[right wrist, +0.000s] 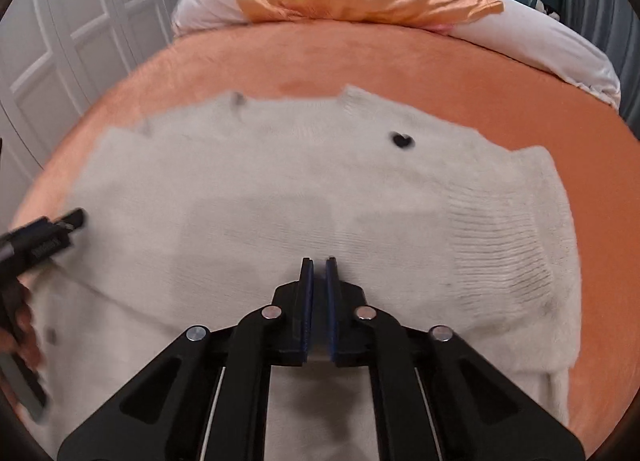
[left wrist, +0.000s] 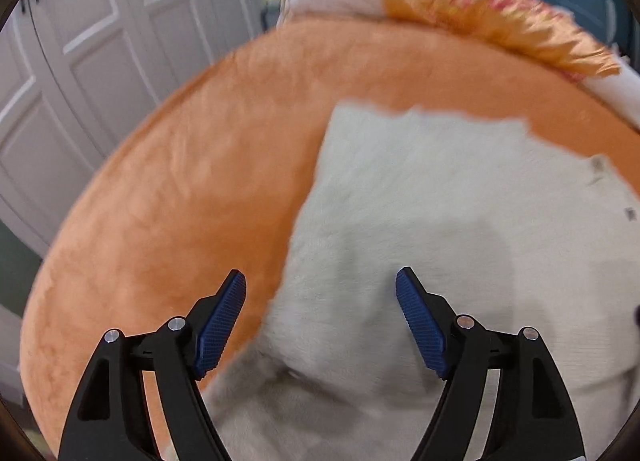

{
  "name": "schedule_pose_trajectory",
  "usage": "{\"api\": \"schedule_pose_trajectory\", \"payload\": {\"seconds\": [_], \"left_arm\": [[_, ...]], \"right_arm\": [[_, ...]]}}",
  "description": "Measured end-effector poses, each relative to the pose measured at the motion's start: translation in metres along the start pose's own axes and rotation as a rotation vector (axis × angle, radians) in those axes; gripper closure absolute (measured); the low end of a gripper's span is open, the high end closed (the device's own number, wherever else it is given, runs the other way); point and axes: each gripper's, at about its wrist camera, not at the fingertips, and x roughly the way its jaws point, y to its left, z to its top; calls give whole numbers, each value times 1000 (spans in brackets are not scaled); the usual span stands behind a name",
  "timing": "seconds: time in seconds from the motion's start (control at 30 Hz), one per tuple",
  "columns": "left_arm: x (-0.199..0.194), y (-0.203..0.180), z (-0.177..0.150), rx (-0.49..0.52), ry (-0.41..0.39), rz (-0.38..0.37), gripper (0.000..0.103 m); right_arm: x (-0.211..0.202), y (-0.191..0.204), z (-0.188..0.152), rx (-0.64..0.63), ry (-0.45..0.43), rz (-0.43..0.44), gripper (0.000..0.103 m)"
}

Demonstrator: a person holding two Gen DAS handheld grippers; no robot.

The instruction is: Fold small clothes

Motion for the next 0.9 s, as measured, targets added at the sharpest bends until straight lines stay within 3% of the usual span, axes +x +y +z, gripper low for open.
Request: {"api": "schedule_pose_trajectory", "payload": {"seconds": [0.1, 0.2, 0.27, 0.37, 0.43, 0.53, 0.6, 0.7, 0.73, 0.8, 0.9], "left_arm": [[16, 34, -7, -90, 6, -89, 17], [17, 43, -6, -79, 7, -128, 19], [1, 33, 5, -74, -33, -113, 25], [-20, 11, 24, -80, -107, -161, 24], [-13, -12, 32, -37, -87, -149, 24], [24, -31, 36, 28, -12, -75, 22], [41, -23, 37, 12, 6, -74, 16], [43, 15, 39, -133, 32, -145, 16], [36, 27, 38, -152, 21, -125, 16], [18, 46, 32, -116, -12, -70, 18], [-10, 66, 14, -69, -41, -61, 19]], "right_arm": [[-4, -61, -8, 122, -33, -78, 102], [-13, -113, -12, 277, -32, -19, 103], [-26, -98, 0, 226, -79, -81, 100], [-30, -71, 19, 177, -116, -5, 100], [-11, -56, 30, 138, -90, 3, 100], [27, -68, 32, 152, -8, -88, 103], [30, -98, 24, 255, -39, -23, 103], [2, -122, 19, 347, -84, -130, 103], [-10, -127, 15, 348, -100, -163, 98], [-35, -137, -1, 334, -112, -151, 99], [-73, -146, -36, 303, -104, -122, 98]]}}
